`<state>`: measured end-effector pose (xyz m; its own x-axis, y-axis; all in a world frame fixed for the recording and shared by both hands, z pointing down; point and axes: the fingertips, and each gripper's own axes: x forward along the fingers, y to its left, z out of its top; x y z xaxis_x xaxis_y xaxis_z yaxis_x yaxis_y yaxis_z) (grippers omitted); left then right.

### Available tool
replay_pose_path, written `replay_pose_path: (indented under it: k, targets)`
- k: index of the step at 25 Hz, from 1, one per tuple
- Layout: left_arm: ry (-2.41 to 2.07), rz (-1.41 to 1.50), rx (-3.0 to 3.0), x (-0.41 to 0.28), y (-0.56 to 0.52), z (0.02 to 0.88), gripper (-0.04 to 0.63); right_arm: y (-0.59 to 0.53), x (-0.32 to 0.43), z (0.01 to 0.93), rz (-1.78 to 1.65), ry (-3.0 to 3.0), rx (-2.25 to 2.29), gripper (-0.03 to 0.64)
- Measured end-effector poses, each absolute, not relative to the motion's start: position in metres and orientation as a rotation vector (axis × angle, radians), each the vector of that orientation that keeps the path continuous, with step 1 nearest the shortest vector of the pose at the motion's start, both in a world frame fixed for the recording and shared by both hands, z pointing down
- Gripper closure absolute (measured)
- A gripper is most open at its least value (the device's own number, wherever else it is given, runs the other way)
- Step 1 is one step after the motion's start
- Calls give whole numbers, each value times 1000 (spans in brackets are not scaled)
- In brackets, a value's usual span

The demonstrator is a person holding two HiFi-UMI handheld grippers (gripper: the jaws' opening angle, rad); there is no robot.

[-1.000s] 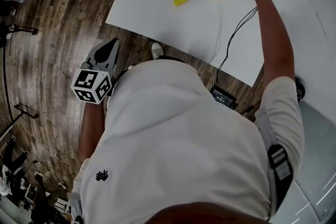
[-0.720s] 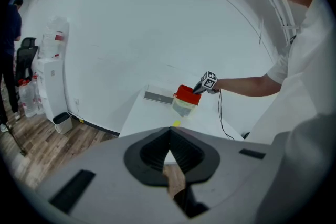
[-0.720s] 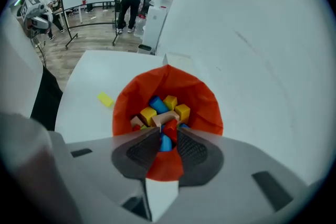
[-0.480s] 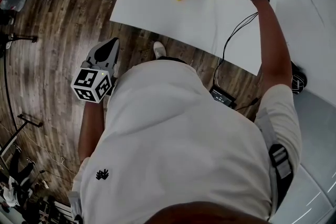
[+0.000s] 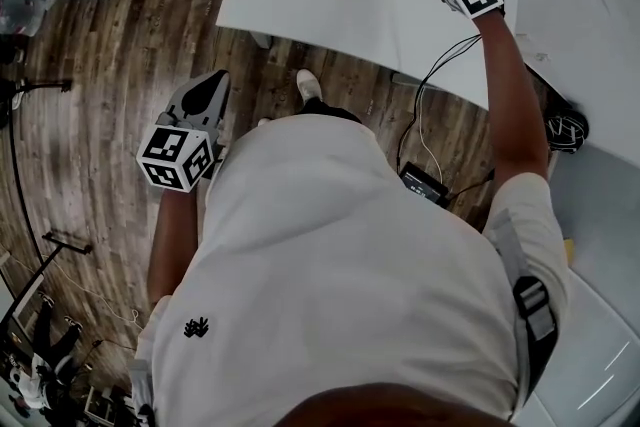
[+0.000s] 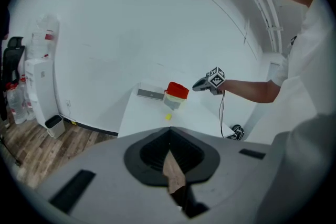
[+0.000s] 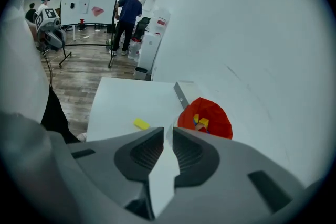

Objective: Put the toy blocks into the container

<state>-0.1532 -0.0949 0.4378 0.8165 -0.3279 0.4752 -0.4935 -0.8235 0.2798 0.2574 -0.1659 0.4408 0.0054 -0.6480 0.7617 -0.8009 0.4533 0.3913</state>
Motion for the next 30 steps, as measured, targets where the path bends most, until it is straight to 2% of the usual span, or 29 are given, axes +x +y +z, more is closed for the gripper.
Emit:
replay_pose_path:
  k: [16,26,30]
  targets:
    - [-494,572,2617,-194,-53,448,589,-76,124,485,358,-1854,1289,558]
    - [-596,575,2601,-199,-66,447,589,-102,122,536,445,-1896,1381,513]
    - [-650,564,2582,-194,-79,441,589,-118,133,566,500,-1881,1403,457]
